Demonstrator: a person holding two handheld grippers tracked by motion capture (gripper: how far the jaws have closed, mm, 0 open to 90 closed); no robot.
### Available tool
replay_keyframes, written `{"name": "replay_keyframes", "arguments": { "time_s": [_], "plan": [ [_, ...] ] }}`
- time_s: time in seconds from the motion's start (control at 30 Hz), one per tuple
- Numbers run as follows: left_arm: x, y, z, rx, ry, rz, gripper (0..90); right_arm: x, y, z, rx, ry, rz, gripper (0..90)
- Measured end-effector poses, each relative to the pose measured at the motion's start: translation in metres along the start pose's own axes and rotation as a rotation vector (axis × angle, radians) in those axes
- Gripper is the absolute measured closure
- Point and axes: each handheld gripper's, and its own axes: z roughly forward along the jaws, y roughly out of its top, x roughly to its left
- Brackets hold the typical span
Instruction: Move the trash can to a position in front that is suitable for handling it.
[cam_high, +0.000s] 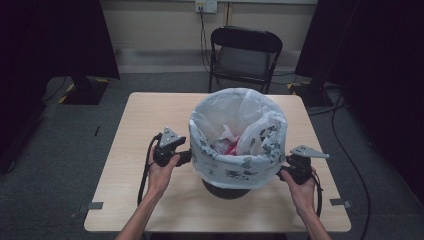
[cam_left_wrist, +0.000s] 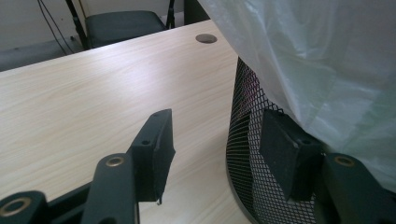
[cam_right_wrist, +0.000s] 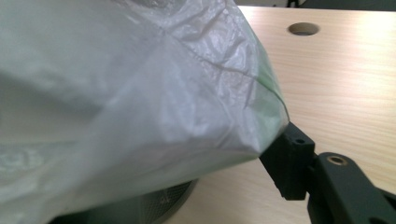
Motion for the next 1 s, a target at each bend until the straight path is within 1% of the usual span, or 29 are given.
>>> {"name": "replay_keyframes", "arguments": {
  "time_s": [0.03, 0.07, 0.1, 0.13, 0.17, 0.2, 0.23, 0.27, 0.3, 0.33, 0.37, 0.4, 0.43, 0.47, 0.5, 0.53, 0.57, 0.6, 0.63, 0.67, 0.7, 0.73, 0.77, 0.8, 0.83, 0.87, 0.93, 0.97, 1.0],
  "plan": [
    [0.001, -0.002, -0.003, -0.003, 0.008, -0.005, 44.4, 0.003, 0.0, 0.0, 0.002, 0.008, -0.009, 47.9],
    [0.002, -0.005, -0.009, -0.002, 0.008, -0.012, 45.1, 0.009, -0.002, 0.001, 0.001, 0.026, -0.016, 47.9],
    [0.003, -0.007, -0.012, 0.002, 0.007, -0.016, 45.7, 0.011, -0.002, 0.001, 0.001, 0.035, -0.019, 47.9],
    [0.003, -0.009, -0.016, 0.0, 0.005, -0.017, 45.7, 0.013, -0.003, 0.001, 0.001, 0.052, -0.016, 48.0],
    [0.003, -0.009, -0.016, 0.0, 0.005, -0.017, 45.8, 0.013, -0.003, 0.001, 0.001, 0.052, -0.016, 48.0],
    [0.004, -0.011, -0.019, 0.001, 0.007, -0.013, 45.9, 0.017, -0.004, 0.001, 0.005, 0.072, -0.017, 47.9],
    [0.004, -0.016, -0.027, -0.002, -0.007, -0.018, 45.9, 0.019, -0.005, 0.0, 0.008, 0.08, -0.02, 47.9],
    [0.004, -0.019, -0.031, -0.002, -0.009, -0.016, 46.0, 0.021, -0.005, 0.0, 0.012, 0.087, -0.023, 48.0],
    [0.004, -0.019, -0.031, -0.002, -0.009, -0.016, 46.0, 0.023, -0.005, 0.0, 0.02, 0.095, -0.023, 47.9],
    [0.006, -0.024, -0.039, -0.005, -0.025, -0.025, 45.6, 0.026, -0.005, 0.0, 0.023, 0.103, -0.031, 47.9],
    [0.006, -0.024, -0.039, -0.005, -0.025, -0.025, 45.5, 0.026, -0.005, 0.0, 0.023, 0.103, -0.031, 47.9],
    [0.008, -0.027, -0.045, -0.007, -0.035, -0.03, 45.5, 0.031, -0.006, 0.0, 0.028, 0.125, -0.029, 47.8],
    [0.011, -0.028, -0.048, 0.003, -0.054, -0.048, 45.8, 0.033, -0.006, 0.0, 0.035, 0.137, -0.024, 47.9],
    [0.014, -0.029, -0.05, 0.005, -0.079, -0.061, 45.6, 0.035, -0.005, 0.001, 0.042, 0.137, -0.032, 47.7],
    [0.014, -0.029, -0.05, 0.005, -0.079, -0.061, 43.2, 0.037, -0.004, 0.001, 0.046, 0.135, -0.039, 46.3],
    [0.017, -0.029, -0.051, 0.009, -0.08, -0.055, 38.1, 0.037, -0.004, 0.001, 0.046, 0.135, -0.039, 46.3],
    [0.02, -0.03, -0.053, 0.008, -0.081, -0.057, 38.1, 0.038, -0.004, 0.001, 0.051, 0.13, -0.043, 44.0],
    [0.021, -0.03, -0.054, 0.0, -0.095, -0.074, 34.3, 0.038, -0.004, 0.003, 0.052, 0.128, -0.044, 37.1],
    [0.025, -0.031, -0.056, -0.002, -0.111, -0.087, 31.3, 0.037, -0.004, 0.004, 0.059, 0.127, -0.038, 35.7],
    [0.026, -0.031, -0.057, 0.0, -0.112, -0.095, 29.6, 0.036, -0.003, 0.005, 0.064, 0.129, -0.044, 34.7],
    [0.026, -0.031, -0.057, 0.0, -0.112, -0.095, 28.7, 0.036, -0.003, 0.005, 0.064, 0.129, -0.044, 34.7],
    [0.029, -0.033, -0.057, 0.004, -0.095, -0.099, 27.2, 0.033, -0.003, 0.005, 0.056, 0.118, -0.051, 34.2],
    [0.029, -0.033, -0.057, 0.004, -0.095, -0.099, 25.6, 0.033, -0.003, 0.005, 0.056, 0.118, -0.051, 34.2],
    [0.03, -0.034, -0.058, 0.019, -0.082, -0.1, 24.1, 0.031, -0.004, 0.005, 0.07, 0.125, -0.053, 34.5],
    [0.03, -0.034, -0.058, 0.019, -0.082, -0.1, 22.3, 0.031, -0.004, 0.005, 0.07, 0.125, -0.053, 34.5],
    [0.033, -0.035, -0.059, 0.007, -0.101, -0.107, 20.5, 0.03, -0.005, 0.004, 0.085, 0.108, -0.062, 34.5],
    [0.034, -0.035, -0.06, 0.001, -0.105, -0.117, 20.4, 0.026, -0.007, 0.004, 0.095, 0.097, -0.06, 34.5],
    [0.034, -0.035, -0.061, 0.002, -0.096, -0.111, 20.4, 0.026, -0.007, 0.004, 0.095, 0.097, -0.06, 34.5],
    [0.035, -0.035, -0.061, 0.01, -0.066, -0.096, 20.9, 0.02, -0.008, 0.004, 0.111, 0.058, -0.052, 33.8]
  ]
}}
